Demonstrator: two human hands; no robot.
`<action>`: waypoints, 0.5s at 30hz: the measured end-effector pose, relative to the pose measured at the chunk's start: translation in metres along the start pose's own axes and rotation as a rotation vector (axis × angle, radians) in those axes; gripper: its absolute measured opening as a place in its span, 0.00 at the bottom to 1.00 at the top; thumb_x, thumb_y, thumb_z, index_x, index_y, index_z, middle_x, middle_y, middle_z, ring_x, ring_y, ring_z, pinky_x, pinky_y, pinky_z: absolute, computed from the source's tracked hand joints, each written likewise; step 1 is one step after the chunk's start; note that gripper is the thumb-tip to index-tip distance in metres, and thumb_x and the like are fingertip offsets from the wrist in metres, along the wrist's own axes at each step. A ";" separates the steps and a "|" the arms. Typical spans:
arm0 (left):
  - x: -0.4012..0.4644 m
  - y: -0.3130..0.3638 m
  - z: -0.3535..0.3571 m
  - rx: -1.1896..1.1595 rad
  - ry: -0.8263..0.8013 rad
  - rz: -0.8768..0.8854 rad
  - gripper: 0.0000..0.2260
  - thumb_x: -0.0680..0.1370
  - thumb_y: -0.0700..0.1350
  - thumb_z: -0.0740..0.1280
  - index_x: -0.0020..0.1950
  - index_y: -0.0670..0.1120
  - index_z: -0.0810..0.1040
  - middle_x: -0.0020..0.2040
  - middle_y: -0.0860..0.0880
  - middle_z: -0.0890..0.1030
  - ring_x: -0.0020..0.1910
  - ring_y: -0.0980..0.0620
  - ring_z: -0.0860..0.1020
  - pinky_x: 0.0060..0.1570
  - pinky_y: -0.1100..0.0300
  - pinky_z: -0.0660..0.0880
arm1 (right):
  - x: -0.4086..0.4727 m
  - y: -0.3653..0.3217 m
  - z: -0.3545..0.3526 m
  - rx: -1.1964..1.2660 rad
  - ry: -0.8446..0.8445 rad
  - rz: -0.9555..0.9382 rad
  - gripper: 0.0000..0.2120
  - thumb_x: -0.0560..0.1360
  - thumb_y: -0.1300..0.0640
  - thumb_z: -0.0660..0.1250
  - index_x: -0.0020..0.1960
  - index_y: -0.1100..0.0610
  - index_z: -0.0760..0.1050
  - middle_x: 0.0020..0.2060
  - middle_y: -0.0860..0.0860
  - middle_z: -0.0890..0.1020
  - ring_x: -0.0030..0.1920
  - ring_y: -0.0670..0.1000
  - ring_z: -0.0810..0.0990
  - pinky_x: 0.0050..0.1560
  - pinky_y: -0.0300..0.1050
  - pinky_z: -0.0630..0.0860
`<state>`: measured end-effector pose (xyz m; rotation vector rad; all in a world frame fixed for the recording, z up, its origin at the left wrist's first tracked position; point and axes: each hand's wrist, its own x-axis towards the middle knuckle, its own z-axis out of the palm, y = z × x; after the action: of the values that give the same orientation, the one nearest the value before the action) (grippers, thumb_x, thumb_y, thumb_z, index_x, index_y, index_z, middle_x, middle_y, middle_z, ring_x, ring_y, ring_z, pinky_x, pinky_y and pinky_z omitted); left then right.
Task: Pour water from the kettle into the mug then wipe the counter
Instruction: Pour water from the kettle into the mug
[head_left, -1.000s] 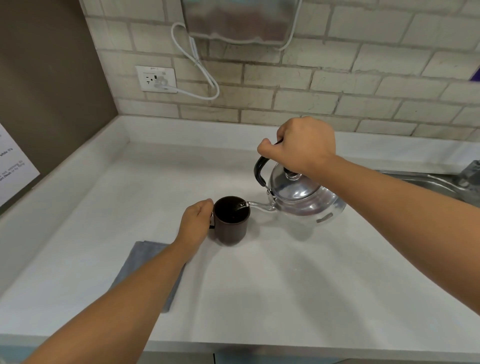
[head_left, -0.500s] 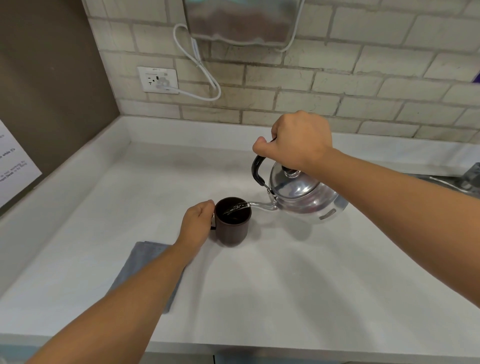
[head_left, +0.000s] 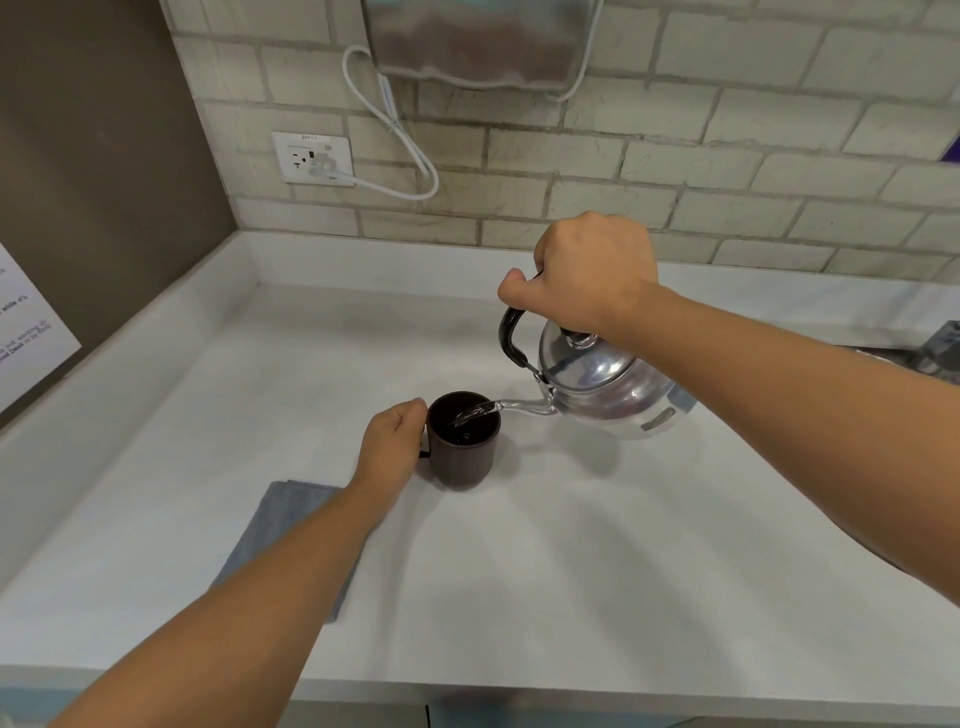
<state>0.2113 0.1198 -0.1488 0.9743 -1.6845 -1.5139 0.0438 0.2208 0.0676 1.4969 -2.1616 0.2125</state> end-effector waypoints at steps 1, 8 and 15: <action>0.000 0.000 0.000 -0.001 0.001 -0.001 0.15 0.73 0.50 0.60 0.32 0.45 0.58 0.33 0.45 0.61 0.35 0.48 0.61 0.40 0.53 0.67 | 0.000 0.000 0.000 -0.002 0.000 -0.002 0.22 0.67 0.41 0.59 0.23 0.56 0.64 0.18 0.49 0.62 0.21 0.51 0.60 0.26 0.38 0.56; -0.002 0.002 0.000 0.000 0.010 -0.007 0.15 0.73 0.50 0.60 0.31 0.45 0.60 0.33 0.45 0.62 0.35 0.48 0.62 0.40 0.53 0.67 | 0.000 -0.003 0.001 -0.008 0.003 -0.014 0.23 0.67 0.41 0.59 0.22 0.56 0.63 0.18 0.49 0.62 0.20 0.50 0.61 0.26 0.38 0.57; -0.004 0.005 0.000 0.005 0.005 -0.003 0.14 0.73 0.49 0.60 0.31 0.46 0.60 0.33 0.45 0.62 0.35 0.48 0.61 0.40 0.53 0.66 | 0.000 -0.003 0.002 -0.019 0.015 -0.019 0.23 0.67 0.41 0.59 0.22 0.56 0.63 0.18 0.49 0.62 0.20 0.51 0.60 0.26 0.38 0.57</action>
<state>0.2131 0.1238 -0.1443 0.9824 -1.6846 -1.5089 0.0456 0.2190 0.0659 1.5007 -2.1312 0.1955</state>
